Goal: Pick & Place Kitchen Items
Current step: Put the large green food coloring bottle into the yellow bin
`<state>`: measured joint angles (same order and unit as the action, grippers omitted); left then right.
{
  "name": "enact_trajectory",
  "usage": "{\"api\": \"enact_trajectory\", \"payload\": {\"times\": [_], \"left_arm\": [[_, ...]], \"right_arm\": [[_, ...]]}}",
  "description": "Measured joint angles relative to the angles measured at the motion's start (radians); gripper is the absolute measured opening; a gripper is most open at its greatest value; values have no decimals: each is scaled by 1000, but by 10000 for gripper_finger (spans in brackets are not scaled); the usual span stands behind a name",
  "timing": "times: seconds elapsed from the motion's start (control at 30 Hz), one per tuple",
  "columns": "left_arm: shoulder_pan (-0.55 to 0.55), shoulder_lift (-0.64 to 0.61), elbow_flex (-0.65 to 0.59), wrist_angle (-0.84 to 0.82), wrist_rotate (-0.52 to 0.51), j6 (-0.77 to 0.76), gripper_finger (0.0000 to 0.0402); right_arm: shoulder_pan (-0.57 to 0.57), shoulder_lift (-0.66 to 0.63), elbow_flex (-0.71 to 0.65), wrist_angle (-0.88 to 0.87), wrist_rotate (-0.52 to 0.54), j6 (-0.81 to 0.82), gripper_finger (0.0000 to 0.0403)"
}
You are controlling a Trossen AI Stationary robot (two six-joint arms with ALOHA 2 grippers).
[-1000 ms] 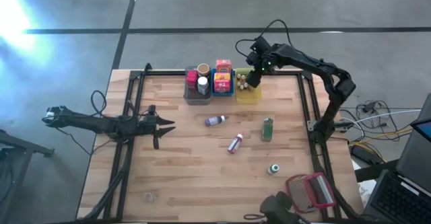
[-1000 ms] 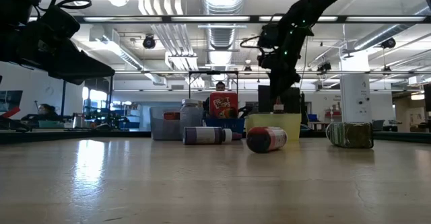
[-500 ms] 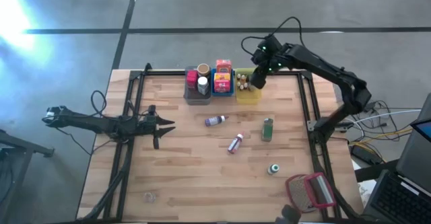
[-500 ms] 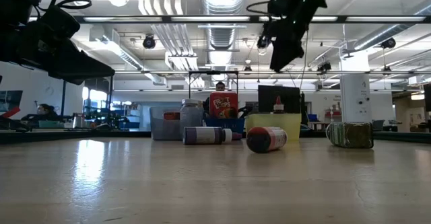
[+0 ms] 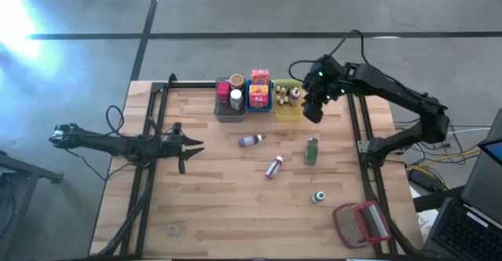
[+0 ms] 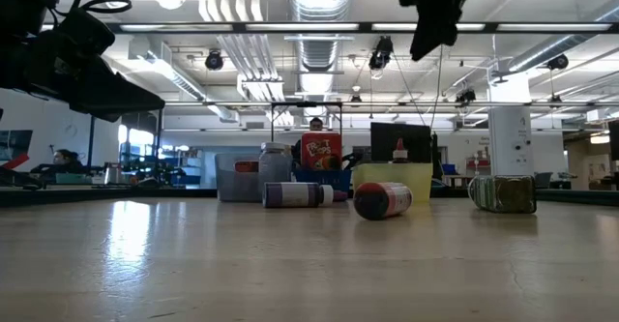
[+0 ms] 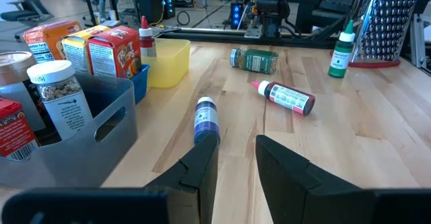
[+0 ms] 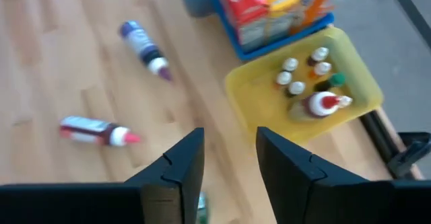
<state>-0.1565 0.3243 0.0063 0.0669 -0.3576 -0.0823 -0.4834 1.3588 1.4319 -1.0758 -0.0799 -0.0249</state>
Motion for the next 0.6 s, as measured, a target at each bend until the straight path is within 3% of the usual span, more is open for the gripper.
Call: {"api": "enact_trajectory", "payload": {"times": [0.23,0.6], "left_arm": [[0,0,0,0,0,0,108],[0,0,0,0,0,0,108]], "right_arm": [[145,-83,-8,-19,1,81,121],[309,-158,-61,-26,31,204,146]]}}
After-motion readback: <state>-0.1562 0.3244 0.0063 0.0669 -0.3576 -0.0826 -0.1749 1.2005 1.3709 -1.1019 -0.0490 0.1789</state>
